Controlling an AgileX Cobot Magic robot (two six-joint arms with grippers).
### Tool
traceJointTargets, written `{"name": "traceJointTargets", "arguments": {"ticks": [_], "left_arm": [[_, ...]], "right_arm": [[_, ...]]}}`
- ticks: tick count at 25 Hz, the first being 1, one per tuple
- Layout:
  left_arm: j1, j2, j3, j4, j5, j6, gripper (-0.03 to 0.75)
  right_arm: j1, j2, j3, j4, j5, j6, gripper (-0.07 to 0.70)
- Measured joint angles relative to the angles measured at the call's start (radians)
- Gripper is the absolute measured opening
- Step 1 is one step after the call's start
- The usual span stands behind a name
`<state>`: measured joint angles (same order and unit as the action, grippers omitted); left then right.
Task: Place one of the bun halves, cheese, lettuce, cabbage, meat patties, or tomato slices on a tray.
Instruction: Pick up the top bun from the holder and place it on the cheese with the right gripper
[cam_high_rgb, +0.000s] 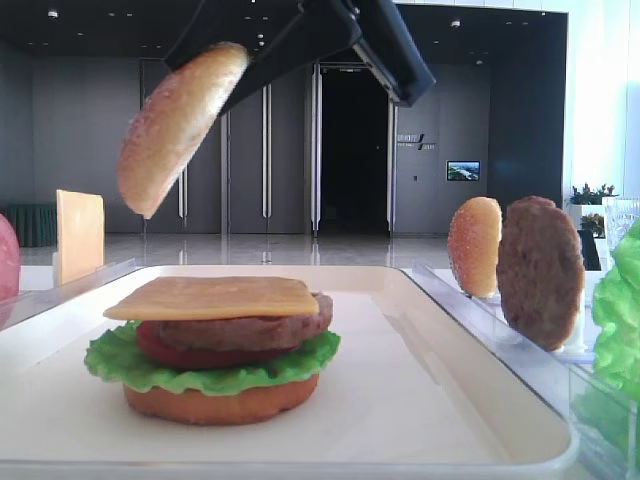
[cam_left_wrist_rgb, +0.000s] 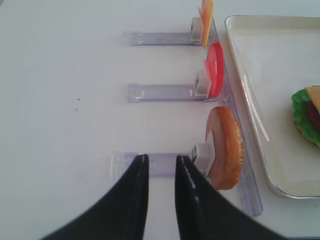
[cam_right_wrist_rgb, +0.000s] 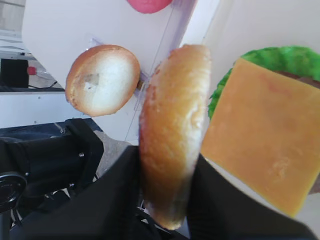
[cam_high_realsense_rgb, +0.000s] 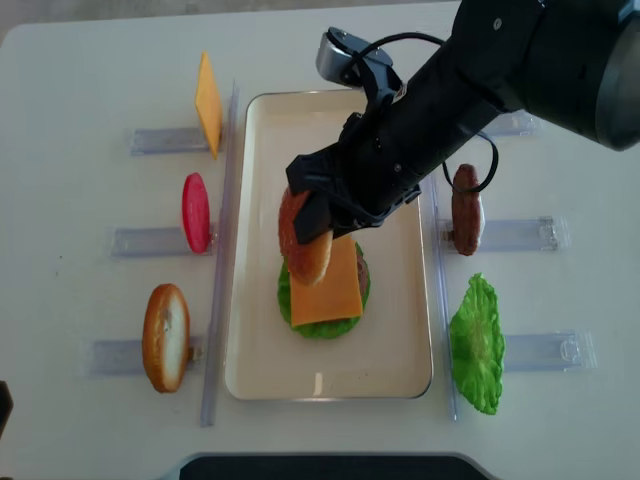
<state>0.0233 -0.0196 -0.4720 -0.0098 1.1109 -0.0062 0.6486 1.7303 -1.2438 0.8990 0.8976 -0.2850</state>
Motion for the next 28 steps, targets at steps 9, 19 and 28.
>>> {"name": "traceJointTargets", "arguments": {"ticks": [9, 19, 28], "left_arm": [[0.000, 0.000, 0.000, 0.000, 0.000, 0.000, 0.140], [0.000, 0.000, 0.000, 0.000, 0.000, 0.000, 0.140], [0.000, 0.000, 0.000, 0.000, 0.000, 0.000, 0.140]], "right_arm": [[-0.001, 0.059, 0.000, 0.064, 0.038, -0.092, 0.193], [-0.048, 0.071, 0.000, 0.063, 0.093, -0.134, 0.193], [-0.068, 0.071, 0.000, 0.063, 0.112, -0.157, 0.193]]}}
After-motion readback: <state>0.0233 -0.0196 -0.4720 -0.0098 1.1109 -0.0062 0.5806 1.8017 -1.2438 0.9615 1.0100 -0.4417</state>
